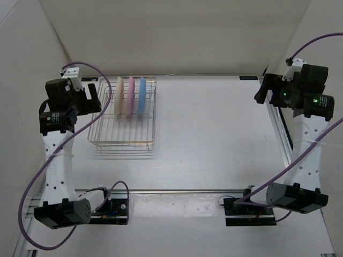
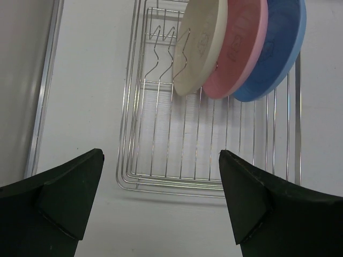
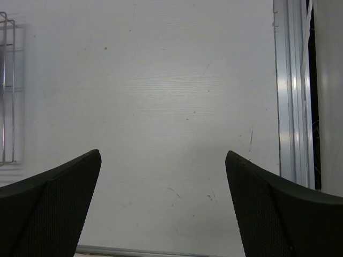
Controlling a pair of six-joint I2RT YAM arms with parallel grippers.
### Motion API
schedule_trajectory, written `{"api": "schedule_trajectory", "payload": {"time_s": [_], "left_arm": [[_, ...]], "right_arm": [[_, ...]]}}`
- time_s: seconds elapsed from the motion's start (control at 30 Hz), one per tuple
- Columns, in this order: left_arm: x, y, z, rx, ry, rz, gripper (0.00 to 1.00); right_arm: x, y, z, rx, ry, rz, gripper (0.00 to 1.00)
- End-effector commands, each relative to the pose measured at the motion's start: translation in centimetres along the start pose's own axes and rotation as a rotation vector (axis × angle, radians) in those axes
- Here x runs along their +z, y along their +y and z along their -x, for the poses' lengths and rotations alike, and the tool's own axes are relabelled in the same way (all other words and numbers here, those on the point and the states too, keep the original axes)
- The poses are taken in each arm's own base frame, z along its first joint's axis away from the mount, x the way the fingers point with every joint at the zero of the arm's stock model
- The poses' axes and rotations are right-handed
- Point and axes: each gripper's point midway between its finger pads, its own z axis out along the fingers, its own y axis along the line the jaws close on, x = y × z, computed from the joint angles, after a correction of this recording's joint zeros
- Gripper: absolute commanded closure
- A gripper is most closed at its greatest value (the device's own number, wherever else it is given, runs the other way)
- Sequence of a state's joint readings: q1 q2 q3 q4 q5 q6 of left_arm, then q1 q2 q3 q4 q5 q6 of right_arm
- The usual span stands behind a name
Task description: Unload the plates from the dish rack
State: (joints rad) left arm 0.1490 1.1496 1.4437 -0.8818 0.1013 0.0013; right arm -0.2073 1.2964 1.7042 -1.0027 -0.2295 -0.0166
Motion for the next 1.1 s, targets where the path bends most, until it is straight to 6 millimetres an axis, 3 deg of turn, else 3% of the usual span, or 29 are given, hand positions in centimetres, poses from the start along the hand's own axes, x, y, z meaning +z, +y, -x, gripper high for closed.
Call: {"api": "schedule_trajectory", "payload": {"time_s": [0.0, 0.17, 0.4, 0.5, 0.8, 0.83, 0.87, 0.9, 0.93, 1.07], "left_arm": [[-0.5, 0.7, 1.1, -0.014, -0.059, 0.042, 0.0], [-0.2, 0.1, 0.4, 0.021, -0.089, -0.001, 0.0], [-0.2, -1.5, 0.6, 0.047, -0.089, -0.094, 0.0], [1.0, -1.8, 1.1, 0.059, -0.084, -0.121, 0.0], [9.5, -4.9, 1.8, 0.073, -0.001, -0.503, 0.01], [11.6, -4.3, 1.0, 0.052, 0.038, -0.526, 0.01], [12.1, -3.8, 2.3, 0.055, 0.002, -0.543, 0.01], [12.5, -4.1, 2.6, 0.048, -0.007, -0.592, 0.0], [14.2, -3.2, 2.0, 0.011, 0.016, -0.593, 0.0], [16.0, -3.3, 2.8, -0.023, 0.004, -0.717, 0.0]], "right_arm": [[-0.2, -0.1, 0.6, 0.009, -0.033, -0.017, 0.0], [-0.8, 0.5, -0.7, -0.039, -0.028, 0.017, 0.0], [-1.2, -1.3, -2.5, -0.082, -0.002, -0.087, 0.0], [-0.7, -1.6, -3.0, -0.093, 0.001, -0.097, 0.0], [0.4, -2.5, -6.5, -0.081, 0.056, -0.127, 0.0], [0.2, -2.2, -6.6, -0.091, 0.049, -0.111, 0.0], [-0.2, -1.9, -6.5, -0.093, 0.037, -0.101, 0.0], [0.1, -2.0, -6.9, -0.091, 0.048, -0.1, 0.0], [0.0, -1.9, -7.1, -0.091, 0.049, -0.1, 0.0], [-0.2, -2.3, -7.4, -0.082, 0.051, -0.125, 0.0]]}}
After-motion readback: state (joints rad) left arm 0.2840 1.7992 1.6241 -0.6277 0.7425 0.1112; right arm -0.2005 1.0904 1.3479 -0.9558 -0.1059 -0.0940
